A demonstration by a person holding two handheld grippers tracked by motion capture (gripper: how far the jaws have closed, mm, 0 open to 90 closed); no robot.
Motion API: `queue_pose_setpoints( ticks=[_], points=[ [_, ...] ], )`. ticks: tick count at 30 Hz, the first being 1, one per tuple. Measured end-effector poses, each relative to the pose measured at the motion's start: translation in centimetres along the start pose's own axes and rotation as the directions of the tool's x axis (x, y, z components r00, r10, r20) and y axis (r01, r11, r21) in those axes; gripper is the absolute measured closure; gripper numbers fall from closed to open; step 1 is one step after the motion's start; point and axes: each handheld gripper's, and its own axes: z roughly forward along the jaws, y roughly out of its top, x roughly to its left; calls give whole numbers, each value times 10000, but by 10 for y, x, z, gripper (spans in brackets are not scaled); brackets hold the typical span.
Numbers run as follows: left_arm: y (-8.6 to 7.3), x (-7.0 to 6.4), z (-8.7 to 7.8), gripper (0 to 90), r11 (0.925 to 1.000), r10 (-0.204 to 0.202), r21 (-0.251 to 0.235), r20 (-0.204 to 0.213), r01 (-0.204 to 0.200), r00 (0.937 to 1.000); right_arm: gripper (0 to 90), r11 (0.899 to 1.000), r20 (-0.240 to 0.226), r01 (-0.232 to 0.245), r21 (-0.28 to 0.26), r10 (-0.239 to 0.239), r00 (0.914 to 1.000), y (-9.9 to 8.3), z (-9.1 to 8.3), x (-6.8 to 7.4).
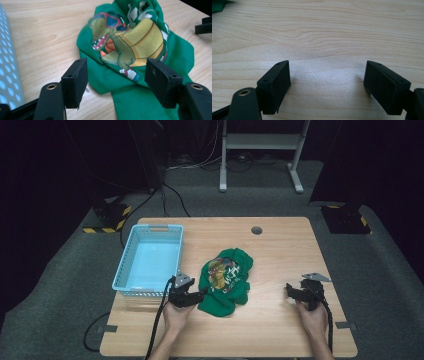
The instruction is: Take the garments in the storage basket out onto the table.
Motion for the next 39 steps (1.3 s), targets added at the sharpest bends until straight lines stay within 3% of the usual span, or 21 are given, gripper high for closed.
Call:
queue_pose_setpoints(
  ticks=[8, 15, 19, 22, 25, 39],
  points=[
    [-10, -2, 9, 352, 9991, -396, 161, 432, 389, 9983, 211, 10000, 2, -2, -2, 2, 10000, 0, 0, 0],
    [-12, -4, 17, 352, 9987, -461, 231, 402, 452, 9981, 211, 10000, 2, -5, 1, 5, 10000, 0, 0, 0],
    [-13, -6, 22, 352, 9991, -222, 369, 176, 215, 9996, 211, 10000, 2, -3, -1, 3, 10000, 0, 0, 0],
    [-16, -7, 25, 354, 9987, -291, 413, 62, 288, 9996, 211, 10000, 2, -3, 0, 3, 10000, 0, 0, 0],
    [-18, -7, 30, 354, 9985, -74, 536, -275, 89, 9996, 211, 10000, 1, -4, -1, 4, 10000, 0, 0, 0],
    [-18, -5, 46, 357, 9981, -383, 465, -590, 411, 9975, 211, 10000, 5, -2, -2, 2, 10000, 0, 0, 0]
  ],
)
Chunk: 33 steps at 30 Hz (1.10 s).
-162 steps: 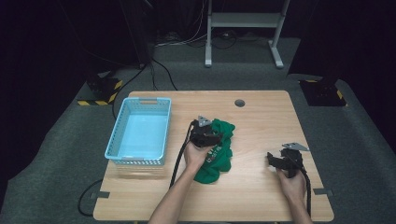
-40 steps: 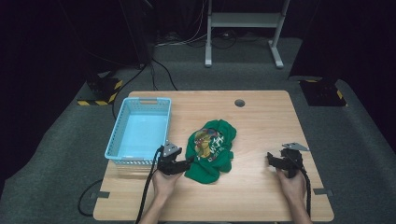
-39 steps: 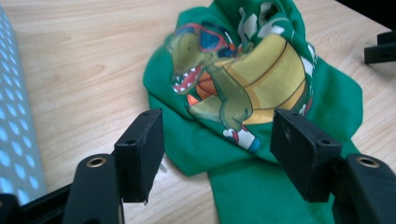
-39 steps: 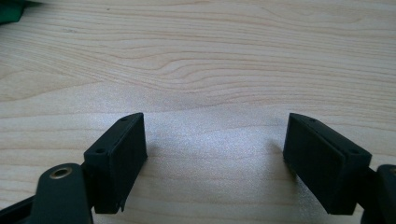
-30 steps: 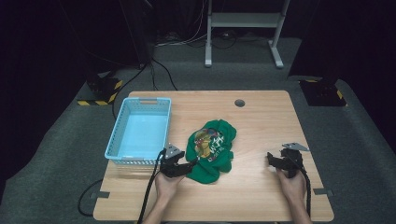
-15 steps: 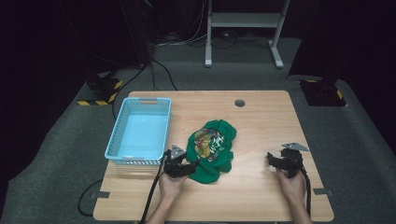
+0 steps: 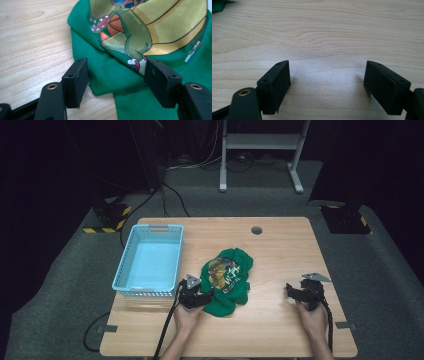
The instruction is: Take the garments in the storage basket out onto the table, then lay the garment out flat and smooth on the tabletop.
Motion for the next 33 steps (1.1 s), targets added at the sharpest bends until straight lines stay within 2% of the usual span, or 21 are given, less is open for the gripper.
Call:
queue_pose_setpoints(
  ticks=[3, 6, 10, 17, 23, 26, 29, 33],
  points=[
    [1, 1, 1, 357, 9999, 73, 79, -154, -72, 9999, 211, 10000, 0, -1, 1, 1, 10000, 0, 0, 0],
    [2, 3, 3, 347, 9993, -103, 369, -171, 110, 9998, 211, 10000, 1, 1, 0, -1, 10000, 0, 0, 0],
    [3, 3, 5, 339, 9990, -205, 386, -363, 219, 9991, 206, 10000, -64, 86, -5, -86, 9999, 0, 0, 1],
    [3, -4, 7, 332, 9978, 361, 579, -805, -315, 9961, 185, 9998, -200, 203, 51, -202, 9996, 0, 0, 2],
    [3, -4, 7, 327, 9974, 418, 613, -854, -366, 9955, 168, 9999, -207, 129, 70, -127, 9997, 0, 0, 1],
    [3, -6, 7, 319, 9963, 577, 693, -929, -513, 9940, 169, 9999, -194, 142, 73, -141, 9997, 0, 0, 1],
    [3, -7, 8, 314, 9959, 641, 705, -965, -574, 9933, 177, 9994, -416, 338, 95, -333, 9986, -1, -2, 1],
    [3, -7, 8, 314, 9960, 635, 694, -966, -569, 9933, 218, 9984, -745, 563, 89, -555, 9957, -4, -6, 9]
  ],
)
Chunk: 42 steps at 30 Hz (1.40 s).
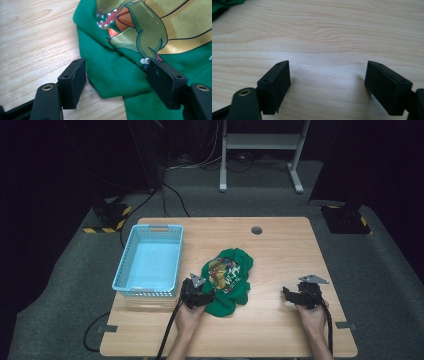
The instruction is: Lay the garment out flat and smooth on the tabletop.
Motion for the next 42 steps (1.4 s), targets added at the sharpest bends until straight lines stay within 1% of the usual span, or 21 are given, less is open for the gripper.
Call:
queue_pose_setpoints(
  ticks=[1, 2, 4, 6, 7, 9, 10, 11, 14, 15, 17, 19, 23, 25, 27, 30, 32, 34, 36, 42],
  points=[
    [0, 0, 0, 317, 10000, 15, 0, 44, -15, 10000, 229, 10000, -201, 4, -8, -4, 9998, 0, -1, 4],
    [0, 0, 0, 327, 10000, 37, -6, 60, -37, 10000, 243, 9999, -406, 104, -60, -106, 9991, -1, -2, 8],
    [0, -1, 0, 344, 9999, 123, -14, 88, -123, 9999, 247, 9991, -626, 414, -119, -421, 9972, -1, -1, 20],
    [0, -1, 0, 363, 9999, 170, -33, 123, -169, 9998, 261, 9969, -875, 757, -207, -773, 9932, 0, 1, 32],
    [0, -1, 0, 374, 9998, 212, -47, 165, -212, 9996, 266, 9964, -961, 813, -230, -832, 9919, 0, 2, 37],
    [0, -1, 0, 396, 9997, 258, -65, 224, -256, 9994, 281, 9954, -1402, 861, -414, -911, 9859, 4, 4, 49],
    [0, -1, -1, 406, 9996, 282, -70, 249, -280, 9993, 291, 9935, -1526, 1020, -514, -1087, 9823, 6, 6, 55],
    [0, -1, -1, 411, 9996, 290, -75, 262, -288, 9992, 298, 9925, -1637, 1086, -556, -1163, 9796, 8, 6, 61],
    [0, -2, -1, 429, 9994, 324, -95, 326, -321, 9989, 320, 9877, -1876, 1411, -680, -1515, 9705, 14, 11, 76],
    [0, -2, -1, 435, 9994, 345, -100, 360, -342, 9988, 332, 9871, -1923, 1438, -709, -1549, 9690, 15, 13, 78],
    [0, -2, -1, 454, 9992, 381, -113, 426, -376, 9984, 347, 9868, -2203, 1470, -674, -1584, 9625, 19, 19, 85],
    [0, -2, -1, 472, 9991, 422, -118, 465, -417, 9980, 366, 9872, -2342, 1473, -609, -1576, 9593, 21, 23, 91],
    [0, -2, -1, 480, 9990, 440, -128, 500, -434, 9978, 403, 9848, -2544, 1601, -672, -1721, 9517, 25, 28, 101],
    [0, -2, -1, 491, 9989, 444, -141, 563, -437, 9974, 437, 9827, -2618, 1664, -815, -1822, 9478, 27, 29, 105],
    [0, -2, -1, 530, 9985, 528, -166, 663, -518, 9964, 469, 9799, -2698, 1772, -918, -1958, 9428, 28, 30, 109],
    [0, -3, -1, 572, 9984, 543, -180, 781, -530, 9955, 519, 9768, -2736, 1991, -791, -2133, 9379, 30, 34, 114],
    [0, -3, -1, 598, 9984, 550, -193, 829, -536, 9950, 563, 9740, -2659, 2161, -680, -2264, 9370, 32, 36, 117],
    [-1, -4, -1, 615, 9985, 533, -201, 851, -518, 9949, 621, 9677, -2462, 2410, -742, -2520, 9359, 33, 37, 120],
    [-1, -4, -1, 626, 9984, 536, -204, 863, -520, 9948, 677, 9656, -2561, 2497, -733, -2602, 9310, 34, 38, 121],
    [0, -4, -1, 647, 9985, 535, -203, 972, -518, 9938, 824, 9631, -2653, 2623, -606, -2689, 9259, 36, 38, 121]
  ],
)
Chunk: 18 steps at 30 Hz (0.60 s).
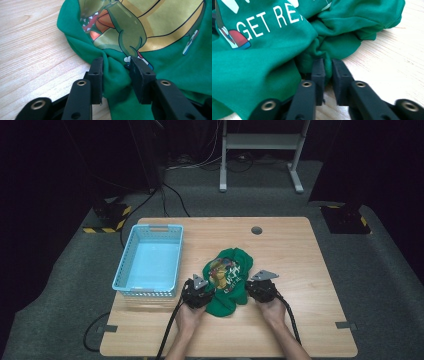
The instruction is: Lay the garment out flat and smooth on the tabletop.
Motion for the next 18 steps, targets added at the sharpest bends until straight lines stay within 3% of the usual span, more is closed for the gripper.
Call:
queue_pose_setpoints(
  ticks=[3, 6, 10, 18],
  points=[
    [1, 0, 0, 700, 10000, -63, 6, 86, 63, 9999, 865, 9999, 67, 156, -52, -155, 9999, -2, -1, -1],
    [3, 1, 1, 750, 9998, -105, 149, 232, 101, 9997, 874, 10000, -48, 25, -90, -25, 10000, -4, -3, -4],
    [5, 1, 0, 802, 9996, 98, 256, 167, -102, 9998, 877, 10000, 49, 9, 5, -9, 10000, -9, -10, -10],
    [6, 4, -1, 809, 9992, 256, 310, -284, -247, 9993, 876, 9965, 672, -830, -100, 835, 9942, -35, -42, -43]
  ],
)
